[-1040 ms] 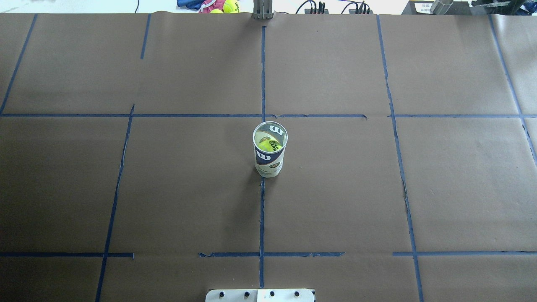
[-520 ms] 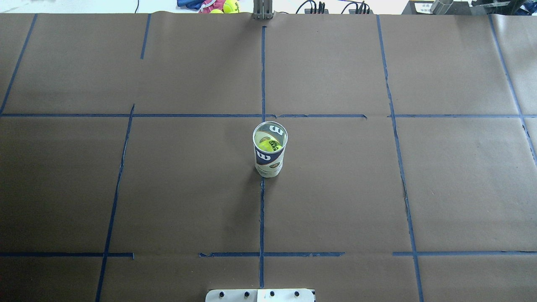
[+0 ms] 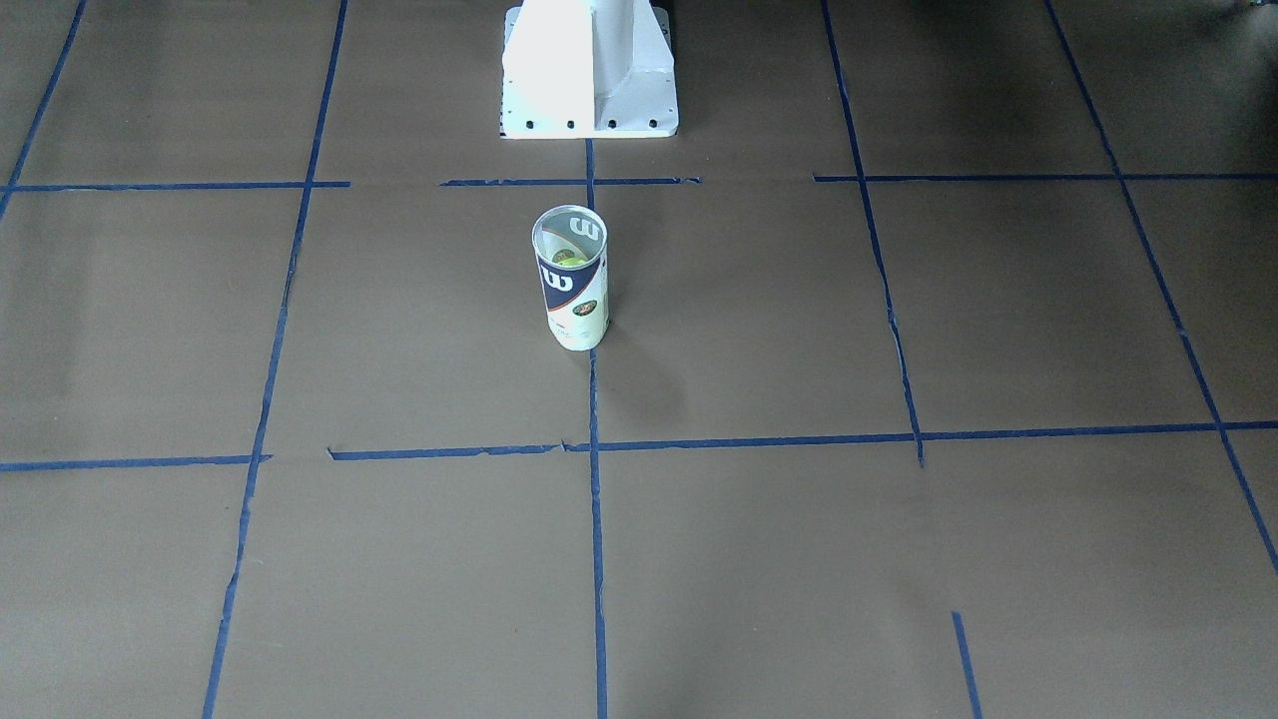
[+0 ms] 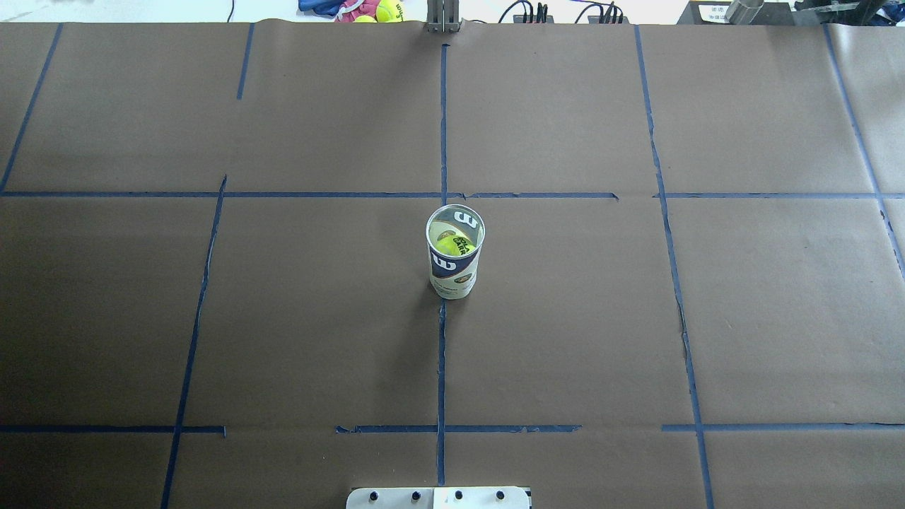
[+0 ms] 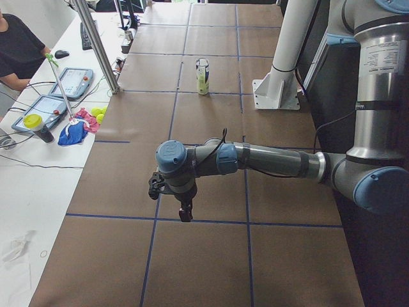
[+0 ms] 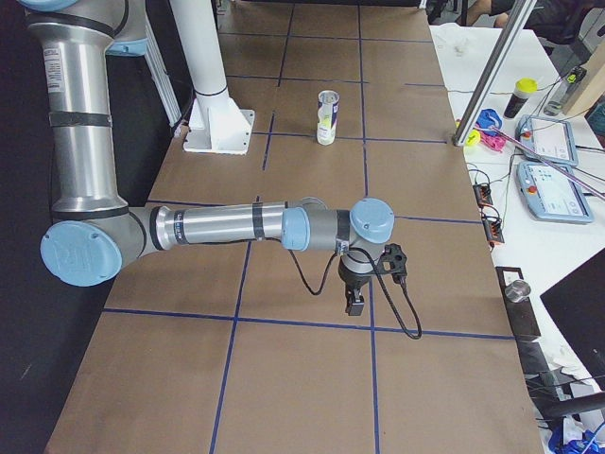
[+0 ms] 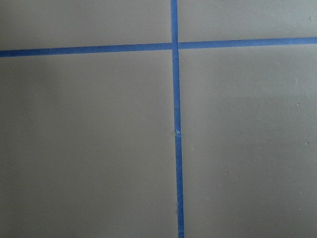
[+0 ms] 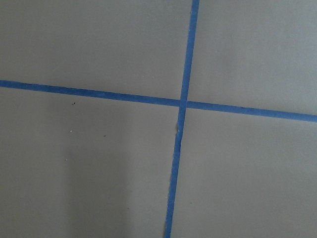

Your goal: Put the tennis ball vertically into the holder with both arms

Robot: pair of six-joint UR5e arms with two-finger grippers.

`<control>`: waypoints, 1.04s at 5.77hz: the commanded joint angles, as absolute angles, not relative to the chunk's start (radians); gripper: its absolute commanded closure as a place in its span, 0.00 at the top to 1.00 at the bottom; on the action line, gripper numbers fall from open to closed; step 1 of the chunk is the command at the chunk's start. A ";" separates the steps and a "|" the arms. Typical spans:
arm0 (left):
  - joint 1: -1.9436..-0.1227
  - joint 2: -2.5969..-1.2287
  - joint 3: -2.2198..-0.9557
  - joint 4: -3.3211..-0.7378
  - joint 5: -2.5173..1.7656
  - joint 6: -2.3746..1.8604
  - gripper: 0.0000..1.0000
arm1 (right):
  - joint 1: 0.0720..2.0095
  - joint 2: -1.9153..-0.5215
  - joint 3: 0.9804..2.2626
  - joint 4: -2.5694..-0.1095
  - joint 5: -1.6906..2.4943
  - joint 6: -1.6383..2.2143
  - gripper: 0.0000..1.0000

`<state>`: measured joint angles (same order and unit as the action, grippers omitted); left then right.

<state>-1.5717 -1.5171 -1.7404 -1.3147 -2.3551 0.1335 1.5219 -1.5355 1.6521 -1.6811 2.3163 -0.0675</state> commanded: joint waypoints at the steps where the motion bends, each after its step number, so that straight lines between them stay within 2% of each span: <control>1: -1.569 -1.517 -1.736 -1.313 -2.350 0.130 1.00 | 1.522 -1.536 1.652 -1.680 2.319 -0.066 1.00; 6: -1.571 -1.517 -1.717 -1.313 -2.347 0.133 1.00 | 1.523 -1.561 1.696 -1.680 2.324 -0.064 1.00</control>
